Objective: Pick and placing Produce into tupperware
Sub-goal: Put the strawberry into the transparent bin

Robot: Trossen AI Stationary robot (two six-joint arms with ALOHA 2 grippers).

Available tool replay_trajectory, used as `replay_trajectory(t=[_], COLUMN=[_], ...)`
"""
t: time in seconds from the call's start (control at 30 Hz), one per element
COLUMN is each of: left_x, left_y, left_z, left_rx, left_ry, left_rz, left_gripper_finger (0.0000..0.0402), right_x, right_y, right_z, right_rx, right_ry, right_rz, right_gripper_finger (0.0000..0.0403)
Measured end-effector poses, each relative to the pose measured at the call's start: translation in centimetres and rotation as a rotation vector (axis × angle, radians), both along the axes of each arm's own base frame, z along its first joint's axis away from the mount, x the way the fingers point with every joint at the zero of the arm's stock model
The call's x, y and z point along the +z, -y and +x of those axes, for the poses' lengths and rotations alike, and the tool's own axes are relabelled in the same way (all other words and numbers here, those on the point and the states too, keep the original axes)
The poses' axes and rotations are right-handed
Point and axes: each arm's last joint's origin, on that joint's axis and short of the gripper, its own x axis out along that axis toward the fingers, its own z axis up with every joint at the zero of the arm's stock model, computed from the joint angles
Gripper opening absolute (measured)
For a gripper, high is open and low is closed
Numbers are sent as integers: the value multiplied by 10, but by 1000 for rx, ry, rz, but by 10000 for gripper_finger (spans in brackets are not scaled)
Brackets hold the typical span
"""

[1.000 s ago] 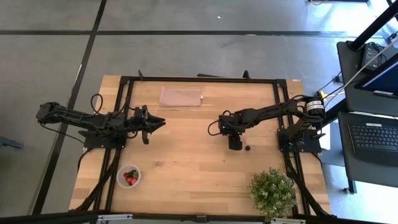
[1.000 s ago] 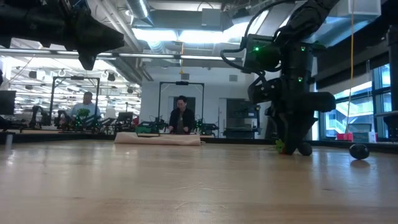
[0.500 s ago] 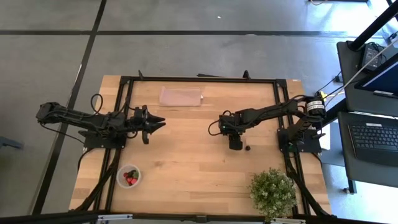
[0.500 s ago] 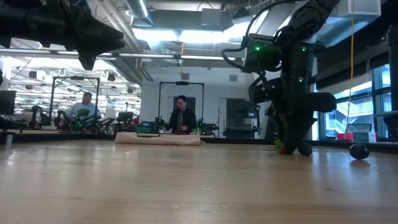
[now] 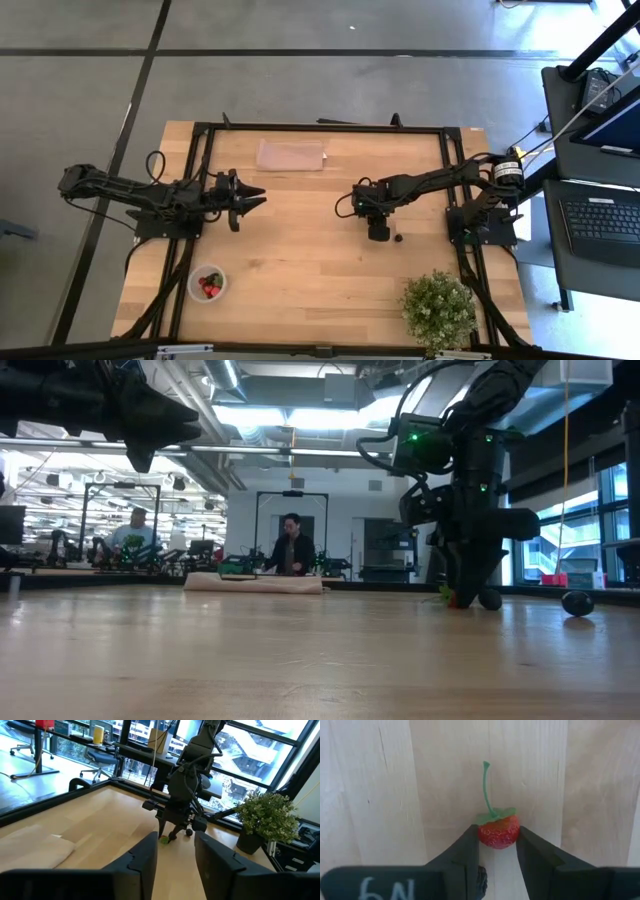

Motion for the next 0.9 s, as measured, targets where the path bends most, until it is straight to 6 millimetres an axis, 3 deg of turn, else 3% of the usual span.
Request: replay_trajectory(t=[0.2, 0.43, 0.73, 0.9], left_x=[0, 0, 2, 9], left_y=[0, 0, -1, -1], left_z=[0, 0, 0, -1], left_rx=[7, 8, 30, 32], left_ry=[0, -3, 10, 76], left_rz=[0, 1, 22, 63], left_gripper_finger=[126, 114, 97, 88], right_x=[6, 37, 116, 147], right_y=[0, 2, 1, -2], right_z=[1, 27, 86, 124], right_rx=[0, 1, 70, 123], right_ry=[30, 216, 642, 741], right_rz=[-3, -24, -66, -90], right_gripper_finger=[117, 120, 121, 119])
